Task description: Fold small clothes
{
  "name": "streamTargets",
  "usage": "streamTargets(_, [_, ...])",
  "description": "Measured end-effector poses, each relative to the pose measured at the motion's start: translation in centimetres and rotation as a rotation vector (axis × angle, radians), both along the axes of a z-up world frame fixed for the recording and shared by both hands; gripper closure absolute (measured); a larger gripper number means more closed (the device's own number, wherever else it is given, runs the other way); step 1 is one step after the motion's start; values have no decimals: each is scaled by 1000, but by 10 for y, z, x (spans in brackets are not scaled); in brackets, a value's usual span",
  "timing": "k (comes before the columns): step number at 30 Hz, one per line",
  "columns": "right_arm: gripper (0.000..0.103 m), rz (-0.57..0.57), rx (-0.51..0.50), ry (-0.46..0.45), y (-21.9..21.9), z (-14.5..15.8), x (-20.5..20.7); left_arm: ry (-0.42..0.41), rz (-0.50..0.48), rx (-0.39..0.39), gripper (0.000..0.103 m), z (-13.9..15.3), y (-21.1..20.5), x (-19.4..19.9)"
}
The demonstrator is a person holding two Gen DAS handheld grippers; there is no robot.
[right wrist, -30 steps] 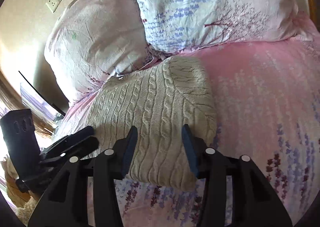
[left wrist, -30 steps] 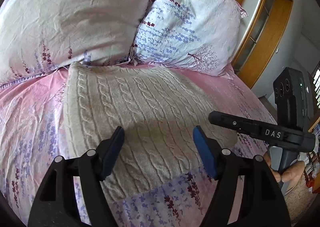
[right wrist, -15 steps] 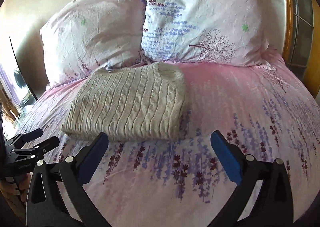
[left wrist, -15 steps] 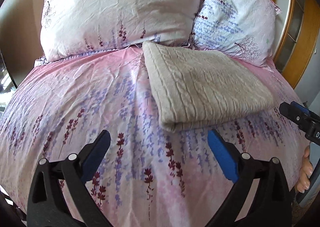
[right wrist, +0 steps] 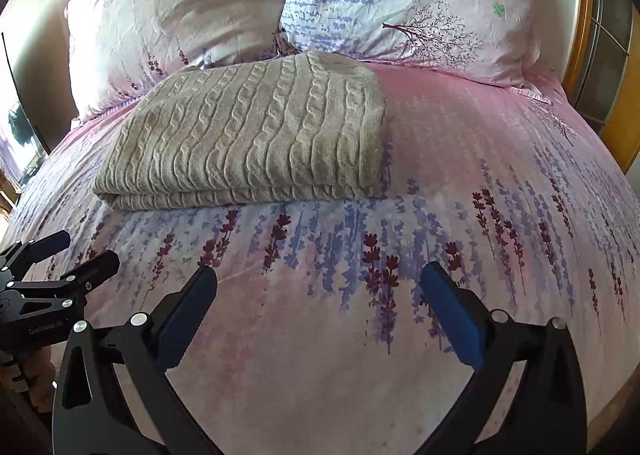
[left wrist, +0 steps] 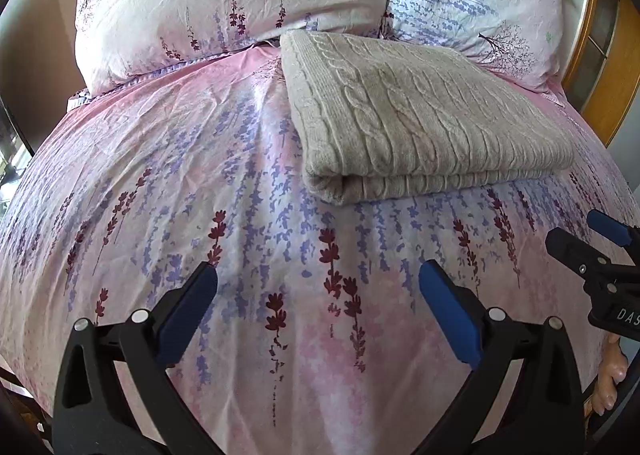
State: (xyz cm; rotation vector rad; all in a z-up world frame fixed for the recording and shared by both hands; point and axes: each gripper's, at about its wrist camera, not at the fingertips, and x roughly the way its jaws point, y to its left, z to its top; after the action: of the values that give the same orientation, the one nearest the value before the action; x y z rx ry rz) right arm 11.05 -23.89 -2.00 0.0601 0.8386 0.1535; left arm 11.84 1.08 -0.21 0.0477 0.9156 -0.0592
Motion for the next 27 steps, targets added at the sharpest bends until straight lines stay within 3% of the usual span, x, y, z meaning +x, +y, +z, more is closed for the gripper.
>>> streamTargets(27, [1, 10, -55, 39, 9, -12, 3, -9, 16, 16, 2, -5, -2, 4])
